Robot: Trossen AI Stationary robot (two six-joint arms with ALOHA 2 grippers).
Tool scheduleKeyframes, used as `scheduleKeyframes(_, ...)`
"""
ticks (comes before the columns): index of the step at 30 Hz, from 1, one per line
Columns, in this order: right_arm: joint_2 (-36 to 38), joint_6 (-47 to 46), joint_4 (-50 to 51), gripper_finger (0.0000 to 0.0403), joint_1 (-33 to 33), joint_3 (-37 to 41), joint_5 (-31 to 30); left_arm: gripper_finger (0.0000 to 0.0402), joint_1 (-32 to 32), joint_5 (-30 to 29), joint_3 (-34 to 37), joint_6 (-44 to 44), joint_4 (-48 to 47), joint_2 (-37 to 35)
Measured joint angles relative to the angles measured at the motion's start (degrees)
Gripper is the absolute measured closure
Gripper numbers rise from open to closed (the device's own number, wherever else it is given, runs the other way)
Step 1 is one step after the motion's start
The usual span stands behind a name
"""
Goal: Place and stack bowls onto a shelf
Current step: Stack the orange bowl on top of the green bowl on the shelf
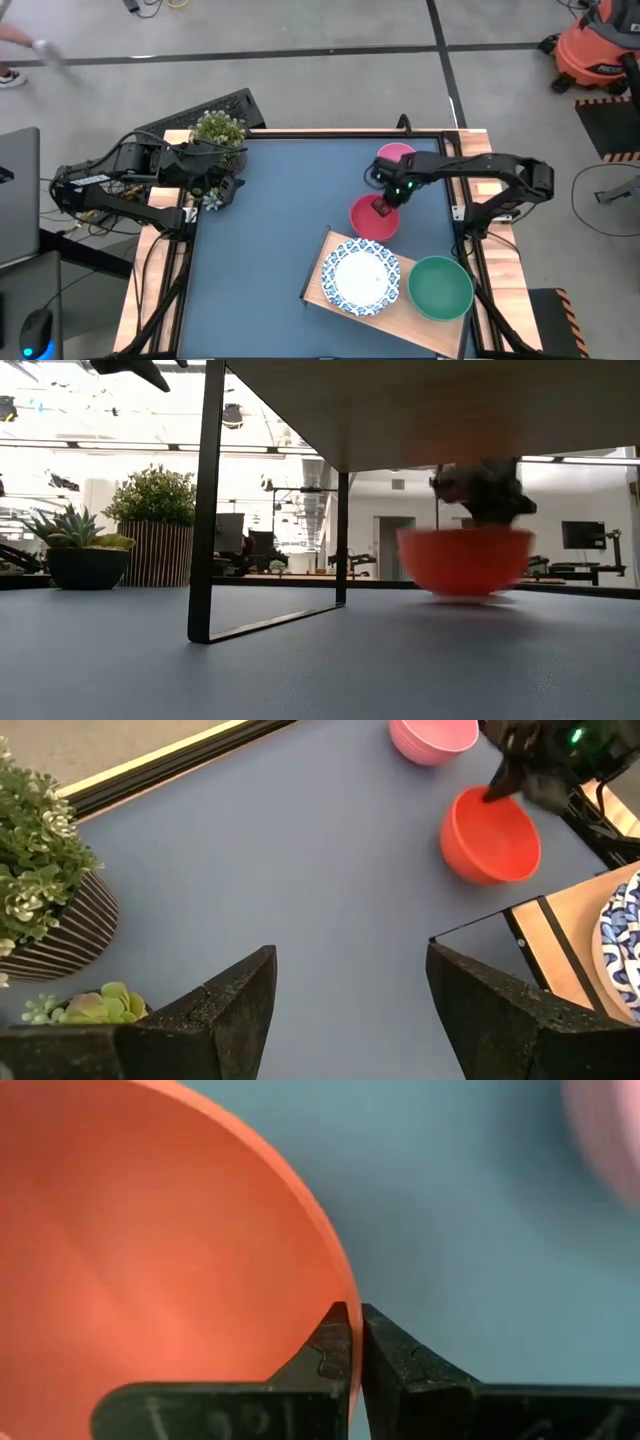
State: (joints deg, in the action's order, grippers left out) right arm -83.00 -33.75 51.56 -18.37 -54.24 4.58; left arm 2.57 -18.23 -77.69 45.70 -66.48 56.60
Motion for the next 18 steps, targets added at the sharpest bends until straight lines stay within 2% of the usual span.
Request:
scheduleKeyframes(12, 8.70, 0.80, 2.30, 0.0375, -4.60, -12.16, 0.15, 0.0159, 0.00, -0.05, -0.02, -1.58, 0.50, 0.00)
scheduleKeyframes(18, 11.61, 0.85, 2.15, 0.0375, -4.63, -19.57, -2.55, 0.0159, 0.00, -0.06, -0.02, -1.99, 0.48, -0.01)
